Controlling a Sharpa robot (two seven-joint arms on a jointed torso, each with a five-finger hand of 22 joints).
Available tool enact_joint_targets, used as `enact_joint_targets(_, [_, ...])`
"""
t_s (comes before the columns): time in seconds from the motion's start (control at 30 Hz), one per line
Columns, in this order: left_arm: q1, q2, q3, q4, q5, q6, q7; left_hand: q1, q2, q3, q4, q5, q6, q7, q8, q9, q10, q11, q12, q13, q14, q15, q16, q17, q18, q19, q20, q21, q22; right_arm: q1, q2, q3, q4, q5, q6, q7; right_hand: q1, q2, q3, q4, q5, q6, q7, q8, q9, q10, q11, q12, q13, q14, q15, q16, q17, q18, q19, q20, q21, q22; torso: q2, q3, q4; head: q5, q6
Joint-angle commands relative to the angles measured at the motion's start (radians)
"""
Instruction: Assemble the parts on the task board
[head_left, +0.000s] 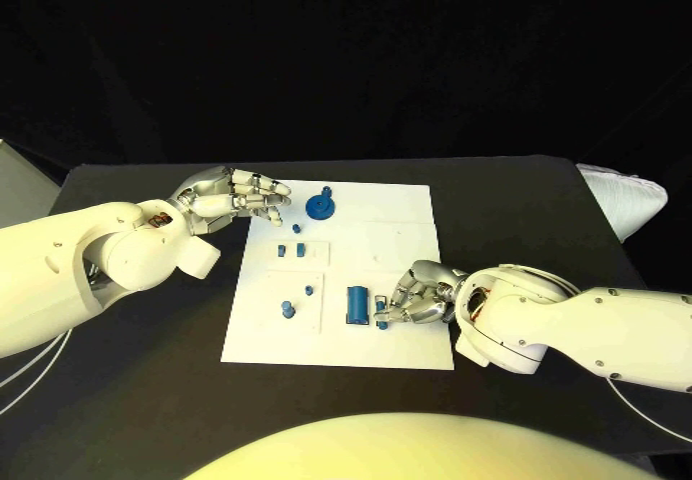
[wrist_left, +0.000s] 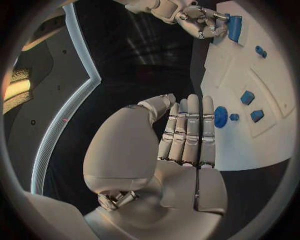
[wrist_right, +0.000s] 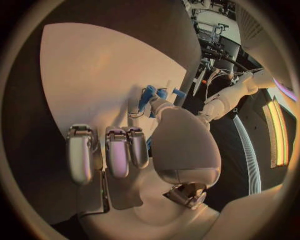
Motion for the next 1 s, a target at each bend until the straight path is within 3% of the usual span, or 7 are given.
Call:
enact_joint_targets(0.03, [0.0, 0.002, 0.0, 0.001, 0.003, 0.018, 0.004, -0.007, 0.006, -0.001, 0.006, 0.001, -0.001, 0.007, -0.006, 0.001, 0.004, 0.003, -0.003, 0.002, -0.005, 0.006, -0.007, 0.001, 0.012, 0.006, 0.001, -0.007, -0.001, -0.004, 0.003, -0.002, -0.008, -0.028, -0.007, -0.007, 0.013, 0.006, 0.007, 0.001, -0.005, -0.003, -0.003, 0.006, -0.001, 0.086, -0.006, 0.001, 0.246, 0.106, -0.005, 0.004, 0.263, -0.012, 0.082, -0.003, 0.004, 0.241, 0.0, 0.0001, 0.0003, -0.001, 0.001])
enact_joint_targets(0.63, [0.0, 0.003, 0.0, 0.0, 0.003, 0.02, 0.003, -0.006, 0.007, 0.0, 0.007, 0.001, -0.001, 0.006, -0.006, 0.002, 0.004, 0.003, -0.005, 0.002, -0.005, 0.006, -0.007, 0.002, 0.012, 0.007, 0.001, -0.01, -0.003, -0.005, 0.01, -0.002, -0.023, -0.056, -0.048, 0.002, 0.011, 0.026, 0.012, 0.013, -0.009, 0.004, -0.005, 0.013, -0.002, 0.09, -0.009, 0.009, 0.25, 0.106, -0.007, 0.004, 0.263, -0.015, 0.085, -0.005, 0.016, 0.244, -0.001, 0.0004, -0.0001, -0.001, -0.001])
enact_joint_targets(0.83, [0.0, 0.003, 0.0, 0.0, 0.003, 0.02, 0.002, -0.006, 0.007, 0.0, 0.007, 0.001, -0.001, 0.006, -0.006, 0.002, 0.004, 0.003, -0.005, 0.002, -0.005, 0.006, -0.007, 0.002, 0.012, 0.007, 0.001, -0.01, -0.003, -0.004, 0.011, -0.002, -0.032, -0.057, -0.014, -0.001, 0.005, 0.021, 0.005, 0.014, -0.023, 0.003, -0.005, 0.015, -0.002, 0.089, -0.008, 0.007, 0.249, 0.106, -0.007, 0.004, 0.263, -0.014, 0.085, -0.005, 0.013, 0.243, -0.001, -0.0007, -0.0006, 0.0, -0.002])
enact_joint_targets(1.0, [-0.001, 0.003, 0.0, 0.0, 0.003, 0.02, 0.002, -0.006, 0.007, 0.0, 0.007, 0.001, -0.001, 0.006, -0.006, 0.002, 0.004, 0.003, -0.005, 0.002, -0.005, 0.006, -0.007, 0.002, 0.012, 0.007, 0.001, -0.01, -0.003, -0.004, 0.014, -0.002, -0.041, -0.07, 0.044, -0.003, 0.023, 0.0, -0.006, 0.003, -0.036, 0.0, -0.006, 0.019, -0.001, 0.088, -0.009, 0.004, 0.248, 0.106, -0.008, 0.004, 0.263, -0.014, 0.084, -0.006, 0.01, 0.242, -0.001, -0.0009, -0.0004, 0.0, -0.004])
